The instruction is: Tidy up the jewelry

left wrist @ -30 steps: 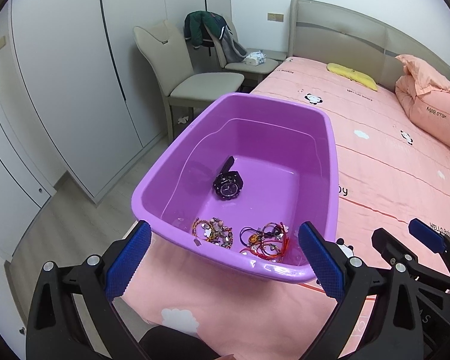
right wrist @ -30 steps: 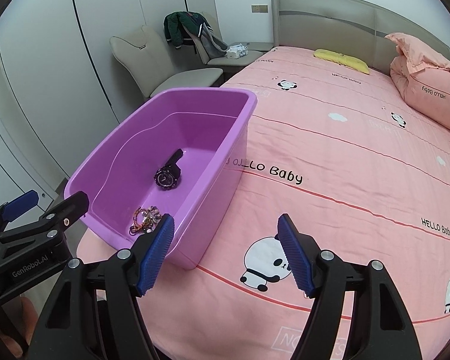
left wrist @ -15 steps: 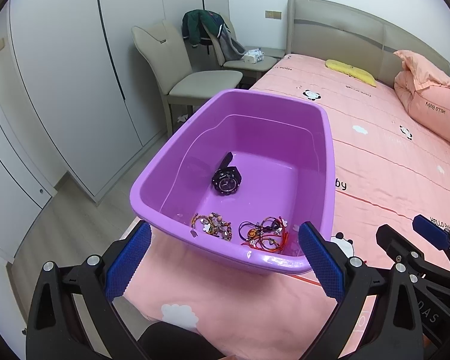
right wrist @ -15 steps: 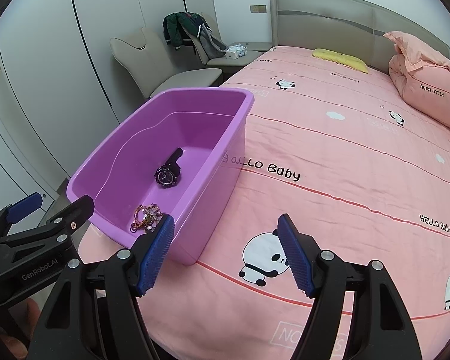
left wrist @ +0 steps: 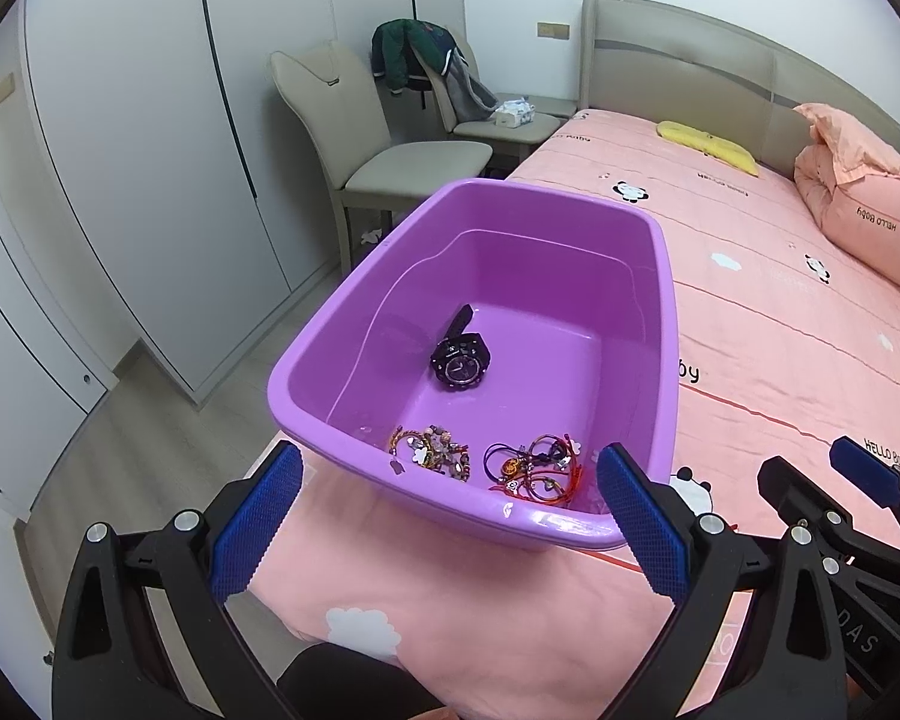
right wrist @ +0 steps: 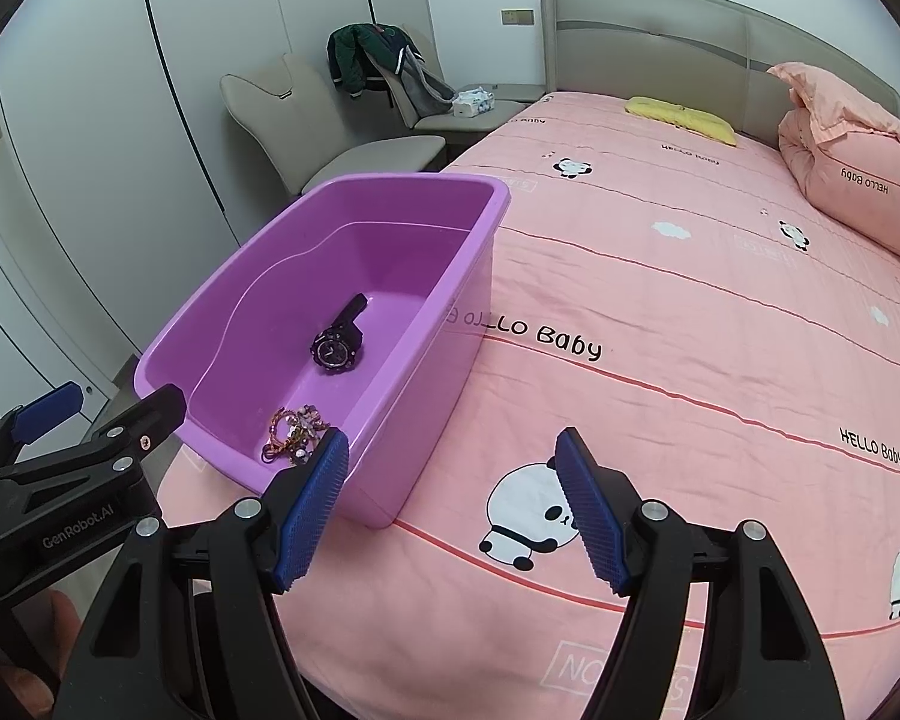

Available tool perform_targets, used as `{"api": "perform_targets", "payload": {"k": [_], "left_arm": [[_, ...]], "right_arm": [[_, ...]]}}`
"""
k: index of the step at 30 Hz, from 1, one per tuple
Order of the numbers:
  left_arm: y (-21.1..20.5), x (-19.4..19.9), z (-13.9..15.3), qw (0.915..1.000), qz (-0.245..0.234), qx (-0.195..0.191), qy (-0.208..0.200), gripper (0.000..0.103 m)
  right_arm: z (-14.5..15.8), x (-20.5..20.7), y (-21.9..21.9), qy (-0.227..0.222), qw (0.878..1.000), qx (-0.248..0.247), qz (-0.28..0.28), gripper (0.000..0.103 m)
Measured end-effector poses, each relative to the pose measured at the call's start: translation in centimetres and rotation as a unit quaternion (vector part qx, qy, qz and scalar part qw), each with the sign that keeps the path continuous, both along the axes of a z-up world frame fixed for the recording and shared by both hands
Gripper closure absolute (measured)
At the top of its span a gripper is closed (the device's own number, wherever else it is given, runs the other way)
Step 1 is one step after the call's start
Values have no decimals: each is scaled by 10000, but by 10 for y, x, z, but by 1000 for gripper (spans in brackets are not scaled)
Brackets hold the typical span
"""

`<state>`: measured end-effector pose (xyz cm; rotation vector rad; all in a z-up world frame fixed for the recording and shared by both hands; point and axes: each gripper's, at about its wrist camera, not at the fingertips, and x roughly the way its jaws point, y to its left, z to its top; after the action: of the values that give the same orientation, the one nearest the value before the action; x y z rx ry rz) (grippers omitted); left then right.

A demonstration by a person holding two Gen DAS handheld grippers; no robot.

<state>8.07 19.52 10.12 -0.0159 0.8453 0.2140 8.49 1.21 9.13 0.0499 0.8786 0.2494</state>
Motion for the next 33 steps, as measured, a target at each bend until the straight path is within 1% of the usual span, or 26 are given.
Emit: {"api": "perform_targets", "payload": {"k": [26,33], "left_arm": [[2,-2,-2,10000,37,-4,9,6],[4,0,-4,9999,41,-86,66,6]], "right_arm": [[-7,-1,9,65,9999,-61,61,35],[-9,-1,11,79,9999,-60,80,35]]}}
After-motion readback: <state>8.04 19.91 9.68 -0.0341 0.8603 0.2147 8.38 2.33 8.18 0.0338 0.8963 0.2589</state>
